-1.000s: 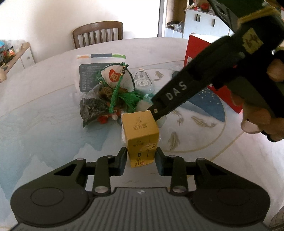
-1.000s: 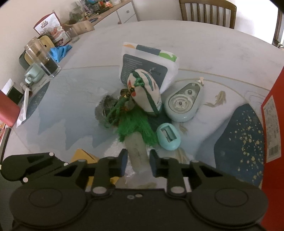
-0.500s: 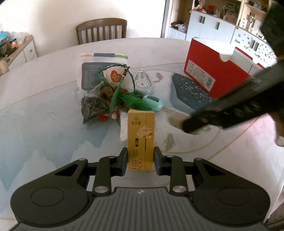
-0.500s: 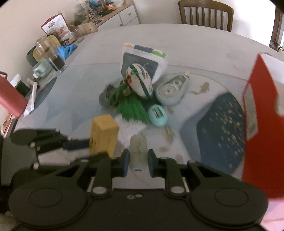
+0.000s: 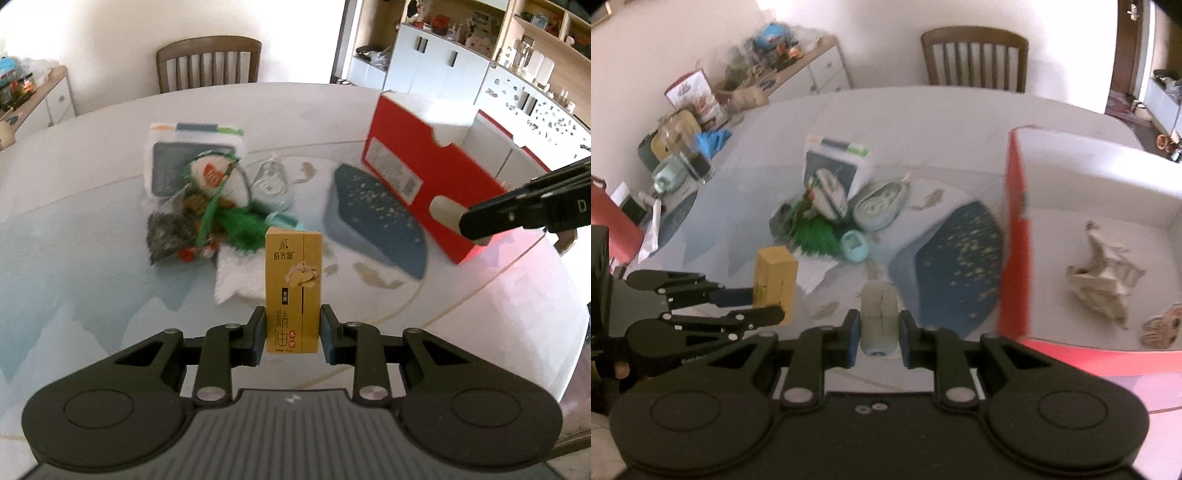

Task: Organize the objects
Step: 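Carry the juice box and green tube into the red box and release both, then withdraw both tools from the box back toward the table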

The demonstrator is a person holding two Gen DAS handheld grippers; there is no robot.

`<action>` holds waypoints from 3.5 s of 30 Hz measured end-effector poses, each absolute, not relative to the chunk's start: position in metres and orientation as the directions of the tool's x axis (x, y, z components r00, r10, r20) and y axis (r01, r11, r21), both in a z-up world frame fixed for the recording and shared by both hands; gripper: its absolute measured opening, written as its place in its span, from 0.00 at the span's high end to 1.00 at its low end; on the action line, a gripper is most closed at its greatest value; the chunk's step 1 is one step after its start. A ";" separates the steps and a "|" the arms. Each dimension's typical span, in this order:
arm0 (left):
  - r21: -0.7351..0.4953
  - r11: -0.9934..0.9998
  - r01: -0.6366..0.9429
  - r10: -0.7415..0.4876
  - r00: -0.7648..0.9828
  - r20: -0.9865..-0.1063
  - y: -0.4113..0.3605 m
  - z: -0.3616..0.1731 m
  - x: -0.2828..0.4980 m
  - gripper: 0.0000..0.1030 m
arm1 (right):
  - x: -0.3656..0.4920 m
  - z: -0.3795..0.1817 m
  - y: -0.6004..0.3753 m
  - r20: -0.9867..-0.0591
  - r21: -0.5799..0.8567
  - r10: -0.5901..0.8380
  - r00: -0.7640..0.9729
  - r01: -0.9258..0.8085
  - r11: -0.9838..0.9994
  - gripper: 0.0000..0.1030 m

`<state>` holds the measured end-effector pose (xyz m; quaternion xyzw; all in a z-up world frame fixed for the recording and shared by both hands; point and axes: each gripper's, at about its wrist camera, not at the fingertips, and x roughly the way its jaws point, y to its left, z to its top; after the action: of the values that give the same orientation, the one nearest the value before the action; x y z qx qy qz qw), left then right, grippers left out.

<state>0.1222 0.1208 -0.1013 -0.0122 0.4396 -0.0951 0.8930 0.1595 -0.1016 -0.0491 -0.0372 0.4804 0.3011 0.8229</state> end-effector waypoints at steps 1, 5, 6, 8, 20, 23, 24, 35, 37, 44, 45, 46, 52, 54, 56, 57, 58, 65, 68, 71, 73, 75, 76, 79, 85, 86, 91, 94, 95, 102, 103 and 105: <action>-0.107 0.981 0.161 -0.183 0.597 -0.781 0.117 -0.097 0.124 0.72 | 0.160 -0.045 -0.106 -0.809 0.225 0.459 0.367 -0.528 0.819 0.80; -0.139 0.976 0.166 -0.213 0.616 -0.758 0.102 -0.076 0.133 0.72 | 0.163 -0.029 -0.127 -0.783 0.223 0.474 0.403 -0.529 0.819 0.80; -0.137 0.975 0.172 -0.216 0.624 -0.751 0.097 -0.070 0.136 0.72 | 0.165 -0.025 -0.132 -0.777 0.222 0.475 0.412 -0.527 0.821 0.80; -0.140 0.973 0.185 -0.227 0.633 -0.740 0.087 -0.060 0.142 0.72 | 0.170 -0.020 -0.143 -0.767 0.220 0.475 0.432 -0.518 0.827 0.80; -0.140 0.958 0.249 -0.269 0.625 -0.733 0.011 -0.035 0.179 0.72 | 0.205 -0.013 -0.219 -0.737 0.212 0.446 0.508 -0.454 0.866 0.80; -0.128 0.956 0.265 -0.272 0.625 -0.732 -0.009 -0.028 0.190 0.72 | 0.213 -0.016 -0.239 -0.737 0.213 0.436 0.517 -0.434 0.875 0.80; -0.123 0.954 0.272 -0.272 0.624 -0.732 -0.017 -0.026 0.194 0.72 | 0.217 -0.017 -0.245 -0.737 0.213 0.432 0.520 -0.428 0.878 0.80; -0.108 0.958 0.265 -0.252 0.600 -0.760 -0.076 -0.022 0.237 0.72 | 0.243 -0.033 -0.297 -0.744 0.220 0.410 0.528 -0.386 0.896 0.80; -0.099 0.958 0.270 -0.247 0.591 -0.768 -0.087 -0.024 0.247 0.72 | 0.247 -0.035 -0.303 -0.746 0.211 0.402 0.531 -0.384 0.899 0.80; -0.039 0.969 0.243 -0.166 0.528 -0.833 -0.116 -0.046 0.284 0.72 | 0.268 -0.050 -0.316 -0.763 0.190 0.374 0.528 -0.370 0.909 0.80; -0.040 0.972 0.231 -0.155 0.510 -0.846 -0.118 -0.051 0.290 0.72 | 0.270 -0.052 -0.316 -0.766 0.194 0.374 0.523 -0.367 0.910 0.80; -0.033 0.974 0.226 -0.145 0.498 -0.855 -0.120 -0.056 0.296 0.72 | 0.273 -0.055 -0.317 -0.769 0.196 0.374 0.518 -0.367 0.910 0.80; 0.034 0.975 0.217 -0.070 0.454 -0.888 -0.135 -0.075 0.318 0.72 | 0.284 -0.070 -0.310 -0.796 0.164 0.350 0.493 -0.381 0.910 0.80; 0.065 0.974 0.216 -0.037 0.439 -0.898 -0.140 -0.081 0.326 0.72 | 0.287 -0.076 -0.309 -0.808 0.154 0.343 0.480 -0.390 0.908 0.80; 0.066 0.974 0.216 -0.032 0.419 -0.908 -0.141 -0.088 0.332 0.72 | 0.290 -0.081 -0.304 -0.821 0.133 0.328 0.467 -0.402 0.906 0.80; 0.058 0.975 0.215 -0.035 0.406 -0.913 -0.141 -0.091 0.335 0.72 | 0.291 -0.084 -0.301 -0.826 0.125 0.323 0.462 -0.409 0.904 0.80; 0.065 0.975 0.215 -0.027 0.399 -0.917 -0.141 -0.094 0.338 0.72 | 0.293 -0.086 -0.299 -0.830 0.120 0.320 0.457 -0.415 0.902 0.80; 0.098 0.970 0.221 0.012 0.357 -0.934 -0.143 -0.110 0.347 0.72 | 0.301 -0.101 -0.294 -0.862 0.113 0.304 0.406 -0.430 0.896 0.80; 0.101 0.969 0.226 0.018 0.342 -0.939 -0.144 -0.113 0.349 0.72 | 0.301 -0.106 -0.291 -0.873 0.111 0.300 0.385 -0.443 0.890 0.80; 0.106 0.967 0.233 0.024 0.330 -0.944 -0.144 -0.117 0.350 0.72 | 0.300 -0.111 -0.289 -0.879 0.107 0.296 0.373 -0.451 0.886 0.81; 0.109 0.965 0.236 0.028 0.323 -0.946 -0.144 -0.118 0.350 0.72 | 0.300 -0.113 -0.286 -0.881 0.111 0.296 0.368 -0.449 0.887 0.81; 0.114 0.964 0.239 0.033 0.322 -0.946 -0.150 -0.119 0.351 0.71 | 0.300 -0.114 -0.286 -0.883 0.111 0.295 0.365 -0.448 0.887 0.79; 0.114 0.964 0.238 0.033 0.321 -0.946 -0.150 -0.119 0.351 0.71 | 0.300 -0.114 -0.286 -0.882 0.115 0.299 0.365 -0.448 0.887 0.78; 0.109 0.965 0.237 0.028 0.321 -0.947 -0.150 -0.117 0.352 0.71 | 0.300 -0.111 -0.288 -0.878 0.120 0.305 0.370 -0.447 0.886 0.77; 0.093 0.968 0.231 0.010 0.340 -0.940 -0.143 -0.112 0.354 0.71 | 0.298 -0.102 -0.292 -0.871 0.122 0.312 0.379 -0.449 0.885 0.75; 0.094 0.968 0.232 0.008 0.347 -0.938 -0.142 -0.110 0.353 0.71 | 0.297 -0.100 -0.293 -0.870 0.121 0.312 0.382 -0.448 0.886 0.75; 0.078 0.970 0.231 -0.014 0.369 -0.929 -0.141 -0.100 0.344 0.71 | 0.290 -0.090 -0.296 -0.860 0.122 0.321 0.396 -0.451 0.884 0.74; 0.063 0.971 0.230 -0.030 0.379 -0.925 -0.143 -0.096 0.340 0.71 | 0.285 -0.085 -0.297 -0.855 0.116 0.322 0.406 -0.456 0.882 0.73; 0.063 0.971 0.229 -0.031 0.385 -0.922 -0.143 -0.094 0.337 0.71 | 0.282 -0.083 -0.297 -0.852 0.113 0.325 0.410 -0.461 0.880 0.73; 0.038 0.970 0.240 -0.073 0.436 -0.897 -0.146 -0.074 0.318 0.50 | 0.270 -0.068 -0.296 -0.833 0.108 0.338 0.438 -0.471 0.876 0.71; 0.034 0.970 0.240 -0.079 0.443 -0.893 -0.145 -0.073 0.315 0.50 | 0.268 -0.065 -0.296 -0.829 0.110 0.342 0.441 -0.472 0.875 0.71; 0.020 0.971 0.239 -0.094 0.455 -0.885 -0.142 -0.069 0.309 0.50 | 0.265 -0.060 -0.297 -0.822 0.111 0.349 0.451 -0.474 0.873 0.70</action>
<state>0.3088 -0.1423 -0.0688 0.0708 0.5126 -0.0978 0.8501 0.2650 -0.2966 -0.0595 -0.0675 0.4647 0.2423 0.8490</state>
